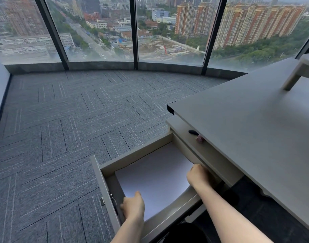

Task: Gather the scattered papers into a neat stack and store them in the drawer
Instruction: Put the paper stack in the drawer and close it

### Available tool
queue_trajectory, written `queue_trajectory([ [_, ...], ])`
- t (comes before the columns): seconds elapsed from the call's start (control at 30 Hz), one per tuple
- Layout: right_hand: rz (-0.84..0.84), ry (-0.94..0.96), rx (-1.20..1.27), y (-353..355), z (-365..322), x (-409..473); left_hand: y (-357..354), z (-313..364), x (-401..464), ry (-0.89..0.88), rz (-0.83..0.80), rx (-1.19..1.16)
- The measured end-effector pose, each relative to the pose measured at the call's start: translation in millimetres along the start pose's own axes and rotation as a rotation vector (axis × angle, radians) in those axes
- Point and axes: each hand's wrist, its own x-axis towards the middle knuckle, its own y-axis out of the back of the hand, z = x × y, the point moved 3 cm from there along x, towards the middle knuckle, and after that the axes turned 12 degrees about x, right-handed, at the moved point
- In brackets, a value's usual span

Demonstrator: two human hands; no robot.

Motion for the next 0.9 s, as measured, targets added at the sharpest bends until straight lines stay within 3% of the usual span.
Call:
queue_trajectory([
  [0.23, -0.078, -0.024, -0.088, 5, -5, -6, 0, -2, 9, 0.041, -0.009, -0.016],
  [0.43, -0.094, 0.031, -0.221, -5, -7, -12, 7, 8, -2, -0.162, -0.033, 0.061],
  [0.67, -0.086, 0.062, -0.769, -13, -11, -13, 5, 14, 1, -0.210, -0.155, 0.357],
  [0.9, -0.147, 0.112, -0.736, -20, -6, -15, 5, 14, 8, -0.172, -0.184, 0.491],
])
